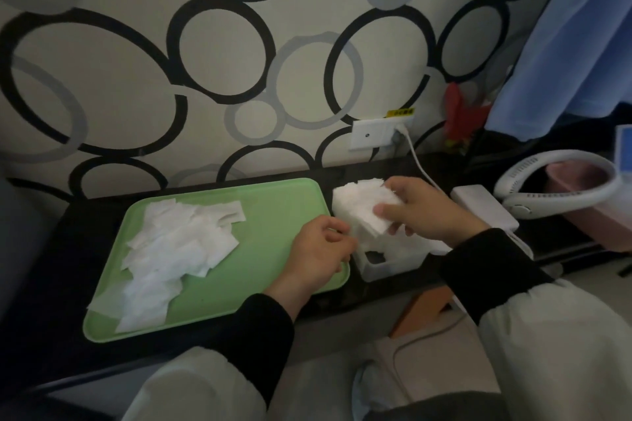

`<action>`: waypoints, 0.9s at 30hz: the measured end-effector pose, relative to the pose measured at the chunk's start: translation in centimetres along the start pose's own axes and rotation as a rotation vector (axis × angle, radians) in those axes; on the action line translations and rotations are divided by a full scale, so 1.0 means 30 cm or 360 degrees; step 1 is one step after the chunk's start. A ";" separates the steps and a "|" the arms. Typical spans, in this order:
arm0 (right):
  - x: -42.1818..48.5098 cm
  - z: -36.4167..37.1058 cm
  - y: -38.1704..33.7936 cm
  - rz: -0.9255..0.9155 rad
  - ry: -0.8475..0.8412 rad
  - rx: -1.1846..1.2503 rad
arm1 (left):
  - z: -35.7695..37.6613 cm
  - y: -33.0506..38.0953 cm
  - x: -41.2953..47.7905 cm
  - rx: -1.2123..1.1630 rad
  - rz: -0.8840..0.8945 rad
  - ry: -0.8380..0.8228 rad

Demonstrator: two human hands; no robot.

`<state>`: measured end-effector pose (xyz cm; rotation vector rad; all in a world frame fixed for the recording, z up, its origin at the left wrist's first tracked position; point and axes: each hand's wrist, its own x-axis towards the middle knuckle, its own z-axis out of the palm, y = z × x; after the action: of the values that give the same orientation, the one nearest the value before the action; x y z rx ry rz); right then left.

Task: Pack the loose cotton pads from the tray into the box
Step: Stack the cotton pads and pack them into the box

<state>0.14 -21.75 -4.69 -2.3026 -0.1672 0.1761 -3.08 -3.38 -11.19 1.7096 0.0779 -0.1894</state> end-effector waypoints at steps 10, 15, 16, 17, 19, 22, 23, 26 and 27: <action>0.065 0.046 -0.012 -0.0058 -0.0374 -0.0962 | 0.036 -0.032 0.046 0.0045 -0.0112 -0.0121; 0.056 0.087 -0.040 -0.0115 -0.0353 -0.1230 | 0.028 -0.034 0.050 0.0039 -0.0121 -0.0162; 0.052 0.092 -0.044 -0.0141 -0.0339 -0.1282 | 0.028 -0.035 0.049 0.0040 -0.0121 -0.0164; 0.049 0.098 -0.046 -0.0161 -0.0333 -0.1343 | 0.029 -0.036 0.049 0.0046 -0.0115 -0.0162; 0.043 0.109 -0.044 -0.0210 -0.0306 -0.1446 | 0.029 -0.036 0.048 0.0054 -0.0108 -0.0162; 0.040 0.120 -0.028 -0.0285 -0.0180 -0.1498 | 0.029 -0.036 0.045 0.0071 -0.0101 -0.0174; 0.040 0.122 -0.023 -0.0284 -0.0153 -0.1479 | 0.028 -0.036 0.043 0.0066 -0.0104 -0.0178; 0.042 0.120 -0.012 -0.0253 -0.0087 -0.1439 | 0.022 -0.029 0.032 0.0068 -0.0107 -0.0199; 0.043 0.119 -0.008 -0.0237 -0.0079 -0.1431 | 0.019 -0.026 0.028 0.0078 -0.0105 -0.0210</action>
<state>0.75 -18.78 -7.00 -3.1598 -0.5286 0.0857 -2.43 -3.87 -12.17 1.7402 0.0321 -0.3554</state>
